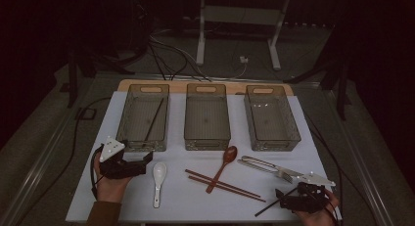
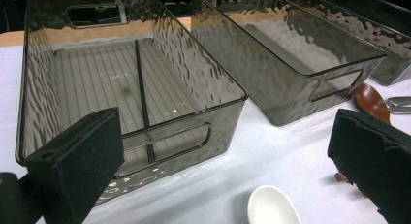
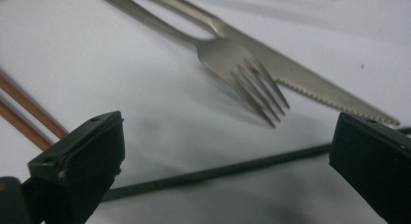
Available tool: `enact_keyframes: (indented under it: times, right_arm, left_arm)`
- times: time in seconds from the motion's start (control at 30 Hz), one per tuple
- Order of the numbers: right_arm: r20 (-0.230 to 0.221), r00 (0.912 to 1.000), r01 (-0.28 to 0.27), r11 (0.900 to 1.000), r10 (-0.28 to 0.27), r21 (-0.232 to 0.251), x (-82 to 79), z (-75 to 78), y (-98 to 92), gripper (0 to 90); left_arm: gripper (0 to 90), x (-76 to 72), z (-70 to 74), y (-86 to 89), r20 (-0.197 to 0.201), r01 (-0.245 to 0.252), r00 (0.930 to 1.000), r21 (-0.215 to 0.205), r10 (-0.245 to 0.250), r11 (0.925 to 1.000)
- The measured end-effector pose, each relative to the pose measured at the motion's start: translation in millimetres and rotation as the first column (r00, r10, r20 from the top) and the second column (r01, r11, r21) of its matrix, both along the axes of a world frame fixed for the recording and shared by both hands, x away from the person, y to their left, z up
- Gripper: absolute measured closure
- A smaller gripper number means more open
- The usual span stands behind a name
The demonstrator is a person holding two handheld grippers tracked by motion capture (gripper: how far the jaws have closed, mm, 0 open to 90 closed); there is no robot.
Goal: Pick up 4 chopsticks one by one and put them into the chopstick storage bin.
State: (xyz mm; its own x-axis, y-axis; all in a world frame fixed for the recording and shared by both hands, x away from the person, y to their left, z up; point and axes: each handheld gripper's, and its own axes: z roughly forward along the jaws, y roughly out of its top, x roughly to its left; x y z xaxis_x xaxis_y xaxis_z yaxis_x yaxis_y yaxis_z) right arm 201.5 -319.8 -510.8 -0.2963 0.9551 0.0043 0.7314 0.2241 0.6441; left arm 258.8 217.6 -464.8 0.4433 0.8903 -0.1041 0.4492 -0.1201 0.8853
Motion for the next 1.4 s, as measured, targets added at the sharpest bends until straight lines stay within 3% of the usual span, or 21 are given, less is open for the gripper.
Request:
enact_keyframes:
  times: [0.3,0.6,0.87,1.07,1.4]
  right_arm:
    - [-0.073,0.9972,0.016,1.000,-0.018,-0.027,0.5,-10.5,2.1,0.0]
    - [-0.083,0.9945,0.060,0.997,-0.064,-0.051,0.1,-10.8,5.5,0.9]
    - [-0.070,0.9936,0.086,0.995,-0.089,-0.045,-3.4,-5.1,-6.3,21.1]
    - [-0.056,0.9905,0.124,0.992,-0.126,-0.029,-5.6,-1.4,-18.6,46.5]
    - [-0.049,0.9856,0.160,0.986,-0.162,-0.042,-3.9,-0.1,-26.0,57.2]
  left_arm:
    - [0.6,0.1,0.1,-1.2,0.000,0.004,1.0000,0.005,-0.004,1.0000]
    - [0.7,-0.7,0.9,-0.6,0.003,0.003,1.0000,0.003,-0.003,1.0000]
    - [0.6,-0.3,0.9,-1.9,0.000,0.004,1.0000,0.008,-0.004,1.0000]
    - [0.7,-0.1,0.8,-3.6,-0.001,0.011,0.9999,0.009,-0.011,0.9999]
    - [0.7,-0.5,1.4,-3.3,0.001,0.012,0.9999,0.009,-0.012,0.9999]
